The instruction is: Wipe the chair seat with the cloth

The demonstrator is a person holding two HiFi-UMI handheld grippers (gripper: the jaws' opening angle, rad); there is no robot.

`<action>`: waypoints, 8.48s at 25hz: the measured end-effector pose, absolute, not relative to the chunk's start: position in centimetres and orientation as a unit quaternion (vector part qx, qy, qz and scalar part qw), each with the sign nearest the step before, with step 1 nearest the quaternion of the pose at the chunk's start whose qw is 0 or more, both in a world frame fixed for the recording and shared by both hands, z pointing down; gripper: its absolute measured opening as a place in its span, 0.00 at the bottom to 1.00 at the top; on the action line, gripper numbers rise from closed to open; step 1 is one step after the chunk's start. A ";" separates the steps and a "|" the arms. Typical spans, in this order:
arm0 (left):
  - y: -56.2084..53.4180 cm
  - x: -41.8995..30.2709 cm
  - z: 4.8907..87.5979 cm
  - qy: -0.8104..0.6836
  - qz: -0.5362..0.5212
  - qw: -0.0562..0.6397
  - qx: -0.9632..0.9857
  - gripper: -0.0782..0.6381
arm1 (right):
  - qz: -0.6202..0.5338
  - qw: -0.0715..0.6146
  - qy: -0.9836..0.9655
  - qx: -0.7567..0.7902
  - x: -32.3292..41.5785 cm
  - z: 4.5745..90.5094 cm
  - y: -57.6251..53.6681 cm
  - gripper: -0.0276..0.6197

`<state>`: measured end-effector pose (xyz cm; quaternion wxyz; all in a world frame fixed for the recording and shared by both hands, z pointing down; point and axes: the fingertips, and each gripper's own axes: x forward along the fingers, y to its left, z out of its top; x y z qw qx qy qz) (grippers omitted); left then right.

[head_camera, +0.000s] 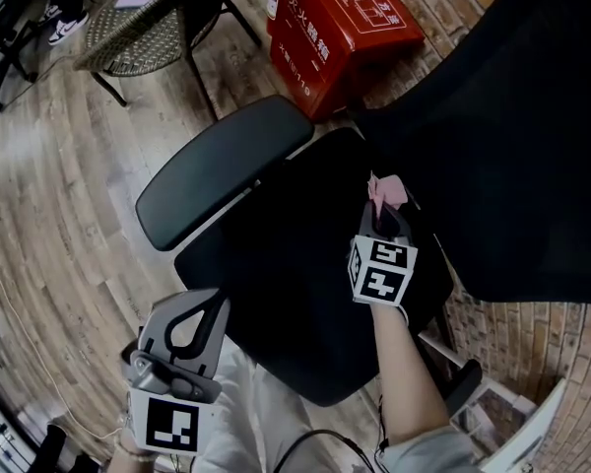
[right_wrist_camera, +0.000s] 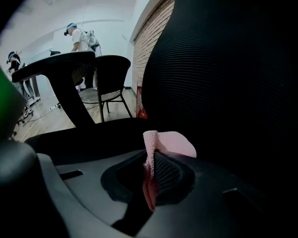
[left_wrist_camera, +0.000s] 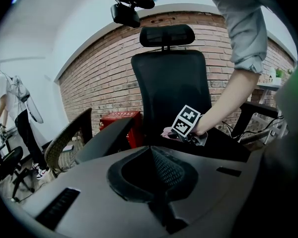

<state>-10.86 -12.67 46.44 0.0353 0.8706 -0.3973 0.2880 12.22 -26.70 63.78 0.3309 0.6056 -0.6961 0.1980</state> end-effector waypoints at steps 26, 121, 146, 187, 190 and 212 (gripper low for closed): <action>-11.9 -12.2 46.7 -0.404 0.288 0.036 0.868 0.13 | 0.147 0.327 -0.851 0.383 -8.9 62.7 -19.9 0.13; -12.0 -8.7 49.6 -0.335 0.279 0.011 0.900 0.13 | 0.224 0.421 -0.644 0.598 13.0 66.2 -8.6 0.13; -10.9 -8.8 48.1 -0.323 0.281 -0.007 0.904 0.13 | 0.331 0.358 -0.565 0.665 12.1 65.7 -2.5 0.13; -9.1 -8.9 48.3 -0.302 0.286 -0.014 0.910 0.13 | 0.307 0.408 -0.566 0.647 9.4 65.6 5.3 0.13; -8.7 -7.7 48.1 -0.290 0.283 -0.018 0.914 0.13 | 0.304 0.423 -0.536 0.665 12.9 65.1 7.4 0.13; -7.3 -7.9 48.4 -0.291 0.292 -0.021 0.911 0.13 | 0.317 0.405 -0.685 0.516 -4.3 65.7 10.5 0.13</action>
